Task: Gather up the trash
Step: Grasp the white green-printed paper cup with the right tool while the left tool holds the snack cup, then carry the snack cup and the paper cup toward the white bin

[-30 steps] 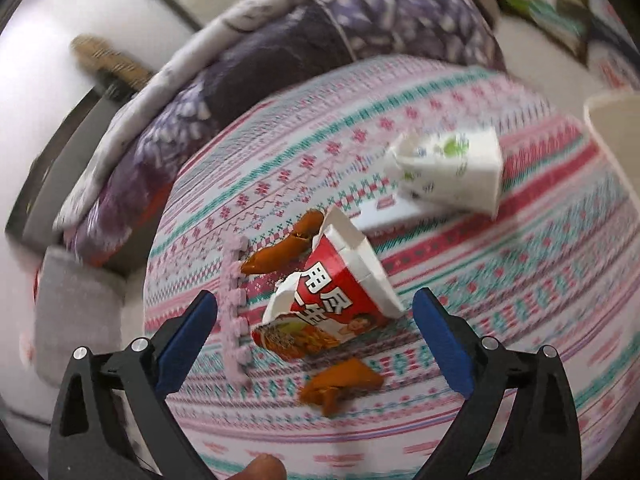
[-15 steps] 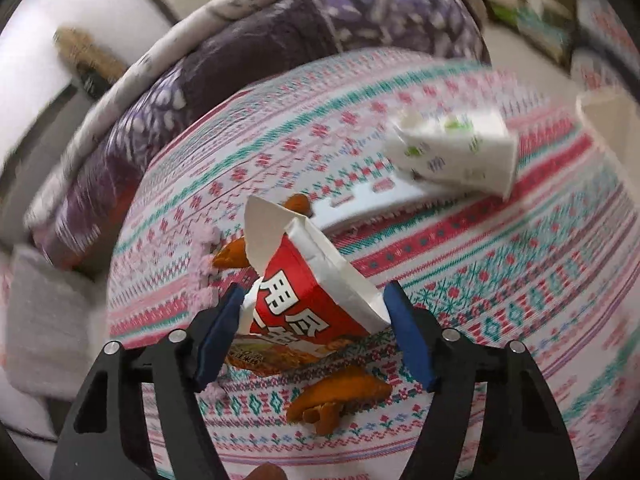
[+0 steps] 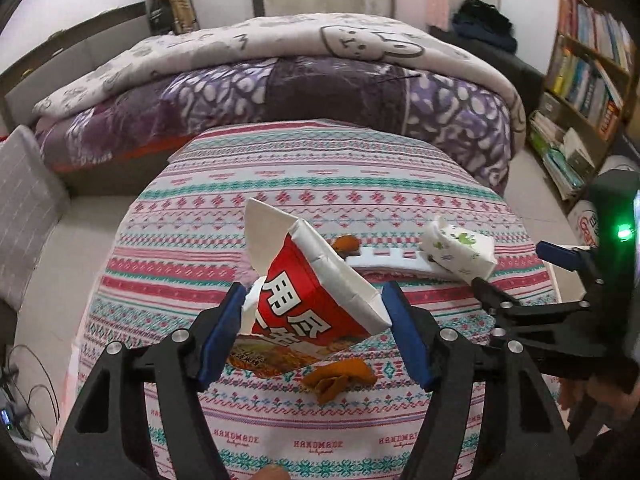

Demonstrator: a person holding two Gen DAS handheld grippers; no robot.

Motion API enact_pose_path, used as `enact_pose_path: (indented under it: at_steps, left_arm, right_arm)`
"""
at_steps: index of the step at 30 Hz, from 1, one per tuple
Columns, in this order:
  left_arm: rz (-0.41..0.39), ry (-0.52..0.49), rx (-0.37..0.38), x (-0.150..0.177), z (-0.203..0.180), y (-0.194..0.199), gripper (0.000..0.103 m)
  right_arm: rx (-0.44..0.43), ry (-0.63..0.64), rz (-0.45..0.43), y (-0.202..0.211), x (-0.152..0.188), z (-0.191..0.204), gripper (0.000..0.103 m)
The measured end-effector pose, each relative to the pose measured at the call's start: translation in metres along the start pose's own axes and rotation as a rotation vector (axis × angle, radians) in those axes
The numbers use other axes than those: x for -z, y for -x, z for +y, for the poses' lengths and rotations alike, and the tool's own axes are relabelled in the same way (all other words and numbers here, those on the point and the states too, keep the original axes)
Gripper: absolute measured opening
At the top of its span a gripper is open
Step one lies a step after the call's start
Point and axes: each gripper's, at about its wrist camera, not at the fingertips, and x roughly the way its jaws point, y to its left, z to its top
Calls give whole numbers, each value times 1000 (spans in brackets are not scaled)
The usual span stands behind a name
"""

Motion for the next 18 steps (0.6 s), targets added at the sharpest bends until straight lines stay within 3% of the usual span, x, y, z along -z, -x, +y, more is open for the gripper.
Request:
enact_pose_path:
  at_steps: [1,7,9,12,18]
  left_arm:
    - [3,7,-6,1,2,-1,69]
    - [54,77,-10,7,23,-16,69]
    - [55,87,-18,9,27,-18,69]
    - [42,111,-29,10,33,-16,69]
    - [-15,186,-71,7,51,-1,69]
  right_arm:
    - [1,17,9,-6,-2,3,91]
    - [-35,27,53,-33,-7,7,51]
    - [-57,32,63,-37,-7,10,16]
    - [-76,34,41,-33,-8,18,3]
    - [-181,-35,-38,-3,-16,28,2]
